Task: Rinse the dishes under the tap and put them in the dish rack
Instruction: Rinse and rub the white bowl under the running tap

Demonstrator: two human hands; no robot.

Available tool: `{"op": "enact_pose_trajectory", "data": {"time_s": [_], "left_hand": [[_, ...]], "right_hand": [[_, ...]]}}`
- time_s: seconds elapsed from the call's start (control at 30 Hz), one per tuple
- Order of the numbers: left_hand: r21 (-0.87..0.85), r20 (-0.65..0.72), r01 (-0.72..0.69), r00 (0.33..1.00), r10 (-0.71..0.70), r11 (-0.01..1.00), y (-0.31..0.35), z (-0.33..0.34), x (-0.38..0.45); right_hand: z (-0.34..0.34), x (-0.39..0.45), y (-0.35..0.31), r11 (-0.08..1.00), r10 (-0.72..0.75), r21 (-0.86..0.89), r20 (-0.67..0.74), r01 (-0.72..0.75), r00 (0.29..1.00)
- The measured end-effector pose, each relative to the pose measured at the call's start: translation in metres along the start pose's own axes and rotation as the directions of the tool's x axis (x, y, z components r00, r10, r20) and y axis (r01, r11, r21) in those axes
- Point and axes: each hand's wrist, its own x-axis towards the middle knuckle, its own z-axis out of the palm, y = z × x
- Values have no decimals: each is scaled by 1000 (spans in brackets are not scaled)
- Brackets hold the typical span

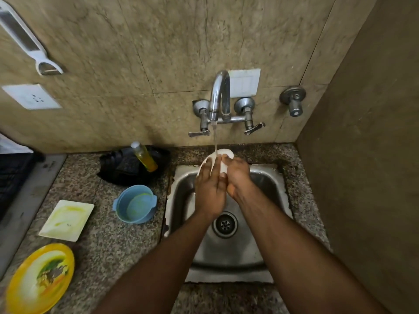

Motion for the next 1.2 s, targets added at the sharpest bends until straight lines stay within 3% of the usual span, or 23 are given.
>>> {"op": "enact_pose_trajectory", "data": {"time_s": [0.23, 0.4, 0.47, 0.57, 0.63, 0.77, 0.83, 0.9, 1.03, 1.07, 1.13, 1.2], "left_hand": [[-209, 206, 107, 977, -63, 972, 8, -14, 46], [-303, 313, 395, 901, -302, 867, 12, -13, 83], [-99, 182, 284, 947, -263, 954, 25, -12, 75], [99, -113, 32, 993, -21, 995, 41, -9, 44], [122, -138, -25, 989, 42, 992, 36, -3, 27], [-67, -54, 107, 992, -110, 992, 19, 3, 18], [-263, 9, 191, 981, -196, 946, 15, 1, 32], [-497, 74, 314, 944, -321, 809, 8, -6, 53], [-664, 341, 549, 826, -448, 507, 3, -20, 74], [-650, 337, 571, 808, -483, 502, 0, -17, 77], [-530, 236, 558, 820, -521, 638, 3, -11, 77], [-534, 172, 511, 845, -506, 673, 9, -2, 65]], "right_hand": [[-12, -5, 0, 995, 3, 98, -66, 3, 998], [-7, -8, -5, 995, 16, 95, -100, -7, 995], [-8, -5, -6, 988, 31, 154, -111, -14, 993], [-11, -1, -10, 961, 31, 276, -99, -2, 995], [-16, -1, -14, 919, 30, 394, -48, -9, 998], [-22, -11, -14, 925, 7, 380, -1, -6, 1000], [-25, -15, -10, 952, -36, 304, -10, 38, 999], [-30, -23, -6, 968, -69, 243, 5, 66, 998], [-32, -40, -1, 971, -86, 226, 56, 72, 995], [-31, -38, -1, 973, -72, 219, 22, 65, 997], [-28, -28, -2, 966, -3, 259, -61, 18, 998], [-28, -8, -4, 923, 77, 383, -110, -29, 991]]}}
